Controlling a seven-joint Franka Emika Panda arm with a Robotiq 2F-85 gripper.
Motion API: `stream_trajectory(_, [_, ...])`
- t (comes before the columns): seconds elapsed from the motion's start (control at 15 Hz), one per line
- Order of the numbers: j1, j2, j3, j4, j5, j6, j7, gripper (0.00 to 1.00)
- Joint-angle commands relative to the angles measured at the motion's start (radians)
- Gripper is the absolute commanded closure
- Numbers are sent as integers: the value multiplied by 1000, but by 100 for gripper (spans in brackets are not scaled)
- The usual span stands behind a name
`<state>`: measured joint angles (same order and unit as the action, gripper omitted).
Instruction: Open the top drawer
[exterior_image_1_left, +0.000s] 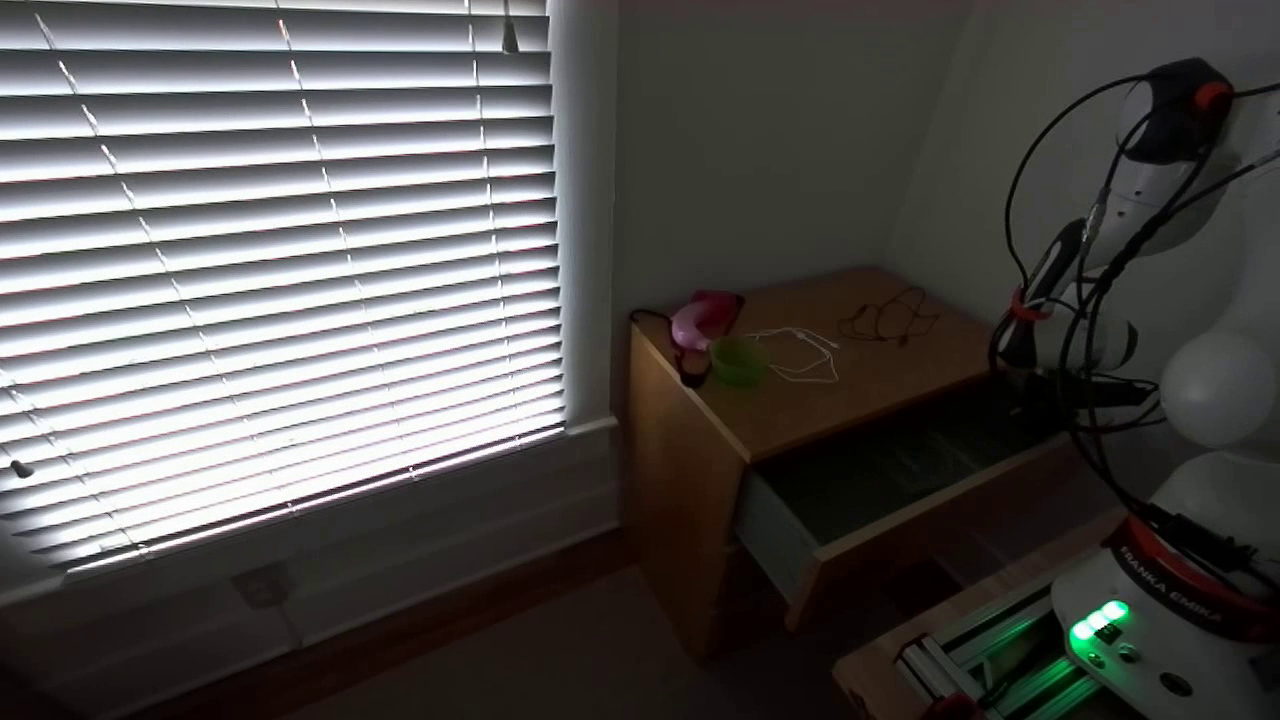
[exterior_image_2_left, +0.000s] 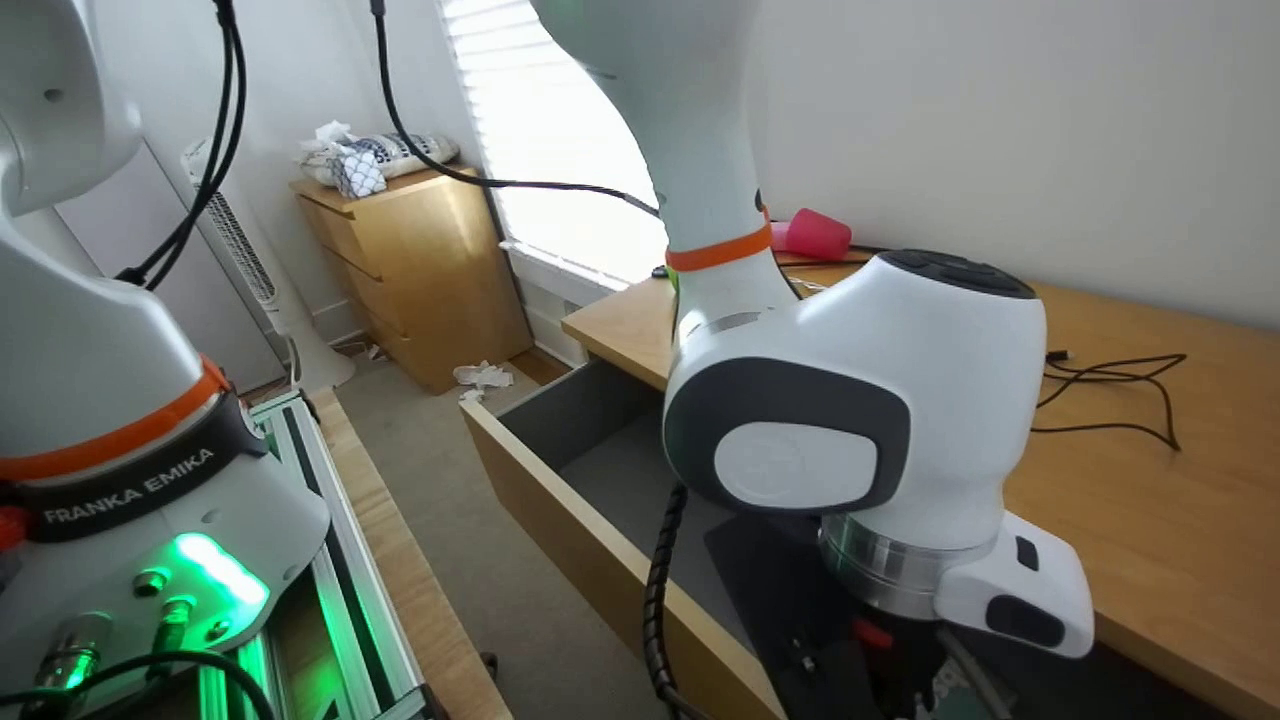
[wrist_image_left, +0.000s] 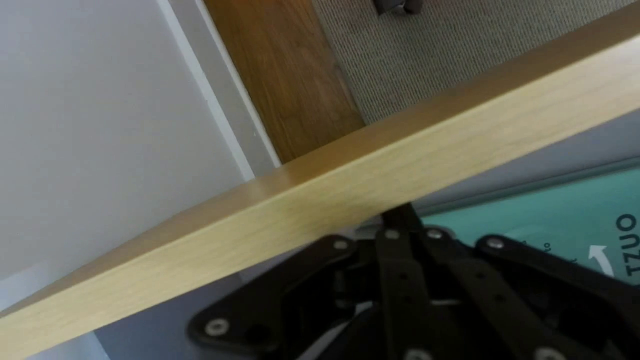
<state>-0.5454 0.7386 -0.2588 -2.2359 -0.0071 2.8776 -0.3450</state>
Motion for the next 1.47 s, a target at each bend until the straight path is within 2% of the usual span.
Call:
stream_trajectory(0.0, [62,-26,-94,-44,-52,-96,71,100])
stream_trajectory(0.27, [122,-26,-156,-41,-72,-168,136,100])
stream_trajectory(0.33, [119,-29,-152,-39,-72,-171,134,100])
stream_trajectory(0.4, [109,-42,-131,-38,-63,-170,123,100])
stream_trajectory(0.53, [56,-103,-43,-49,-14,-143,80,100])
stream_trajectory(0.73, [6,-237,75,-90,56,-163,40,100])
stream_trajectory(0.87, [22,-334,108,-125,84,-192,42,100])
stream_trajectory(1.0, [74,-447,91,-159,81,-256,70,100])
stream_trajectory(1.07, [102,-507,74,-166,67,-315,92,74])
stream_trajectory(1.13, [114,-561,77,-169,77,-359,87,73])
stream_trajectory(1.4, [184,-771,68,-137,113,-605,126,44])
